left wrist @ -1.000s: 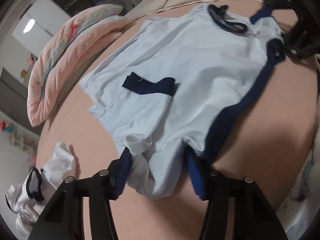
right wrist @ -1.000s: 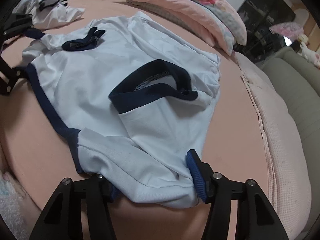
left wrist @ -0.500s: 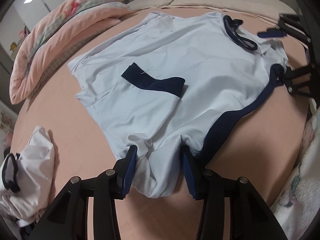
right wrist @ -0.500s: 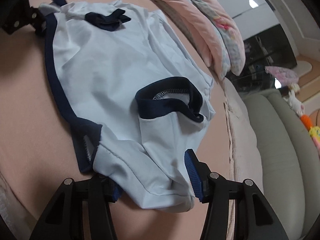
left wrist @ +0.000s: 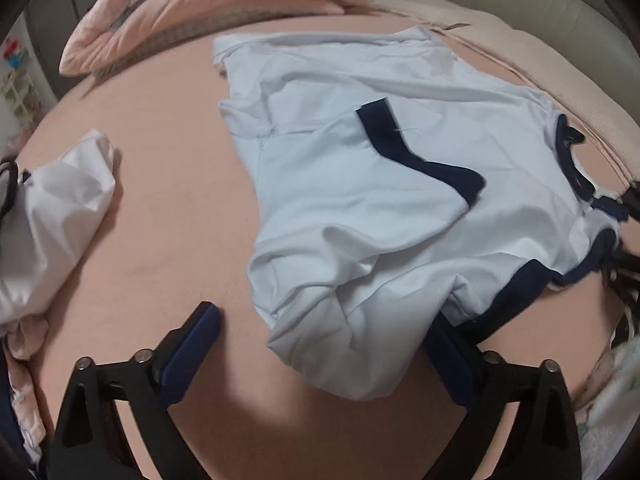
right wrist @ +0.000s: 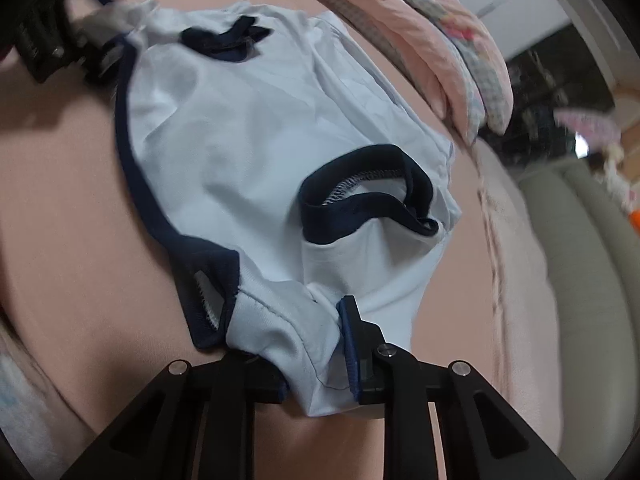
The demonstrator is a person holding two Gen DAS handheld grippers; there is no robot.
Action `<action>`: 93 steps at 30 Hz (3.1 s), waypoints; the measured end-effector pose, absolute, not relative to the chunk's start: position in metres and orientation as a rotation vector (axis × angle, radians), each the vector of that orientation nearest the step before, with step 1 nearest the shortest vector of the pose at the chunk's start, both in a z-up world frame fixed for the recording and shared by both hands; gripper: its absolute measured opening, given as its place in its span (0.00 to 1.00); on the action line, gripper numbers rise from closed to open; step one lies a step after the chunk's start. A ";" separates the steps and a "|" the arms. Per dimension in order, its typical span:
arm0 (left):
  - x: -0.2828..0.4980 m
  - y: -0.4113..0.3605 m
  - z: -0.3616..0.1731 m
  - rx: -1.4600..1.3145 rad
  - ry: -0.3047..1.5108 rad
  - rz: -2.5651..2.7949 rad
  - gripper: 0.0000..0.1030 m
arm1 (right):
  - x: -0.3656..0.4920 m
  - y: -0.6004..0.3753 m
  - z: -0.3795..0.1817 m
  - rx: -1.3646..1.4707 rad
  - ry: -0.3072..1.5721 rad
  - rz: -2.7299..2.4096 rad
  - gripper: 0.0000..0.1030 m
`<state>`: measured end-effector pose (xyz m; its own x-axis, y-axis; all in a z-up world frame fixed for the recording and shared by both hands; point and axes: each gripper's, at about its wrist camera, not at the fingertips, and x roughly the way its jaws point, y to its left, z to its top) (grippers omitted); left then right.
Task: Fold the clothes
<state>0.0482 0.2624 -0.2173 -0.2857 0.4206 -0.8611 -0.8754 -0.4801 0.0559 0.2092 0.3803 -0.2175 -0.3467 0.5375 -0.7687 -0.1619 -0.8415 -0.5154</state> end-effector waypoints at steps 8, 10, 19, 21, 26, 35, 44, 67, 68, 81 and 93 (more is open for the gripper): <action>0.108 0.289 -0.216 -0.620 1.117 1.831 0.28 | 0.213 0.391 -0.206 -1.423 -0.252 2.222 0.13; 0.109 0.291 -0.216 -0.603 1.151 1.829 0.27 | 0.214 0.387 -0.203 -1.424 -0.288 2.214 0.12; 0.114 0.297 -0.216 -0.593 1.251 1.908 0.26 | 0.215 0.394 -0.187 -1.385 -0.234 2.238 0.11; 0.118 0.297 -0.217 -0.570 1.256 1.950 0.26 | 0.214 0.391 -0.188 -1.381 -0.256 2.227 0.11; 0.124 0.297 -0.222 -0.487 1.300 1.978 0.26 | 0.207 0.386 -0.192 -1.378 -0.317 2.187 0.11; 0.124 0.291 -0.211 -0.438 1.279 2.018 0.44 | 0.206 0.388 -0.186 -1.400 -0.300 2.199 0.09; 0.139 0.297 -0.227 -0.186 1.458 1.914 0.50 | 0.203 0.388 -0.184 -1.416 -0.308 2.199 0.09; 0.100 0.305 -0.187 -0.634 1.101 1.877 0.15 | 0.206 0.397 -0.164 -1.380 -0.204 2.234 0.09; 0.099 0.305 -0.185 -0.649 1.083 1.879 0.15 | 0.205 0.398 -0.163 -1.375 -0.196 2.234 0.09; 0.066 0.317 -0.142 -0.746 0.907 1.925 0.15 | 0.187 0.421 -0.123 -1.280 -0.193 2.264 0.09; 0.033 0.335 -0.119 -0.798 0.792 1.964 0.15 | 0.165 0.439 -0.098 -1.216 -0.236 2.280 0.09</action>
